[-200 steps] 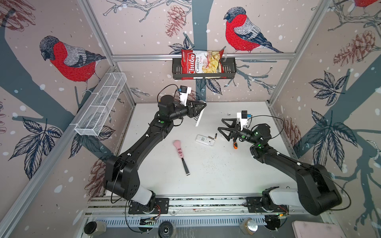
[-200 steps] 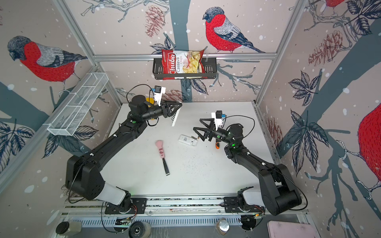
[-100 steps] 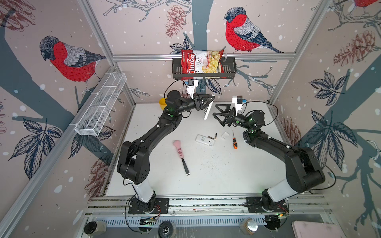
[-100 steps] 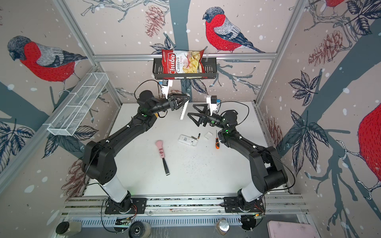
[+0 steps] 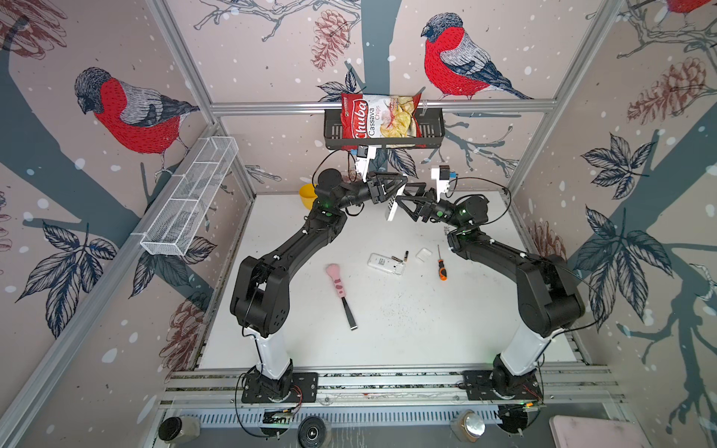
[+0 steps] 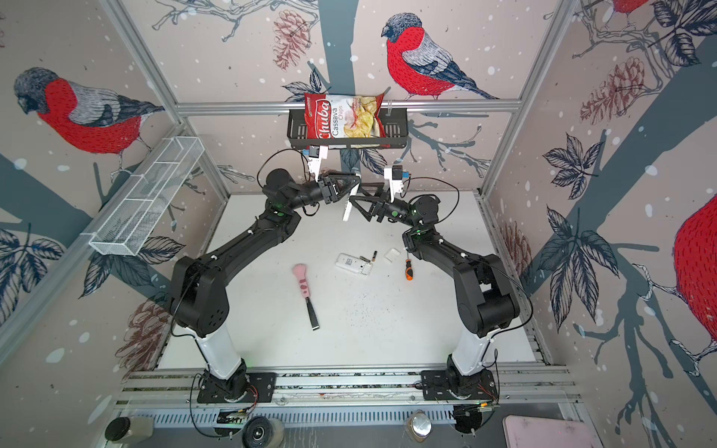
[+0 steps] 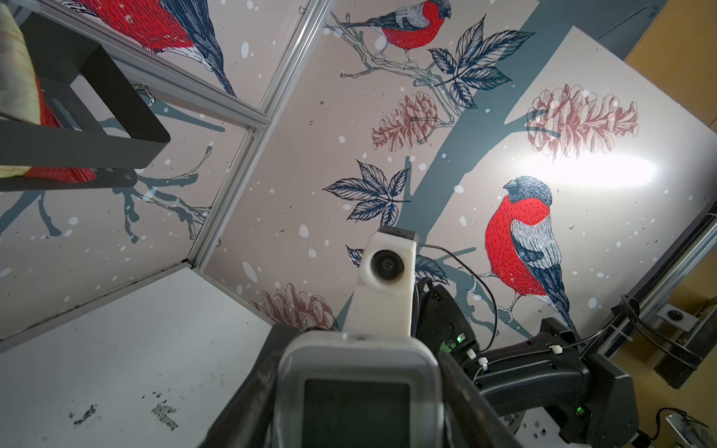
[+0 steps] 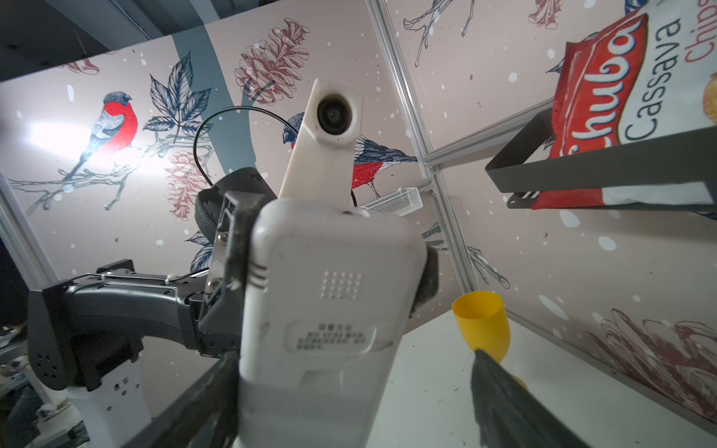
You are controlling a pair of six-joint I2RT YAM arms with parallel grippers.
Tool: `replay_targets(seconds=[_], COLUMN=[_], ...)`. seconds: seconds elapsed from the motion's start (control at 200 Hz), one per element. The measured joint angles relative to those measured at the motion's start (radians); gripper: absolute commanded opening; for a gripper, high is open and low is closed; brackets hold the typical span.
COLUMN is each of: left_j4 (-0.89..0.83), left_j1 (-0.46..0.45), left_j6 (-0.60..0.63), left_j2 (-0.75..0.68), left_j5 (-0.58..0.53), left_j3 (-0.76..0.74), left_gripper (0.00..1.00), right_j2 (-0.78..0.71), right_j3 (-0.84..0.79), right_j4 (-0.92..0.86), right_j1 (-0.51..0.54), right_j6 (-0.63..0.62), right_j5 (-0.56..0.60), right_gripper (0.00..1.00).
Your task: Unload the batteries from the remote control
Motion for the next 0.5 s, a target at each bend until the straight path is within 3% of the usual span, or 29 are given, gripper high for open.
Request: replay_targets(seconds=[0.33,0.5], left_j4=[0.029,0.047], left_j1=[0.0,0.0], left_j6=[-0.026,-0.03], left_j2=[0.025,0.025], left_j5=[0.026,0.025], left_j3=[0.011,0.009], left_gripper=[0.44,0.43], right_j2=[0.069,0.073], right_j3=[0.036,0.038], right_j4=[0.136,0.158], right_j1=[0.006,0.011], right_j6=[0.144,0.169], right_j5=[-0.067,-0.082], right_gripper=[0.79,0.64])
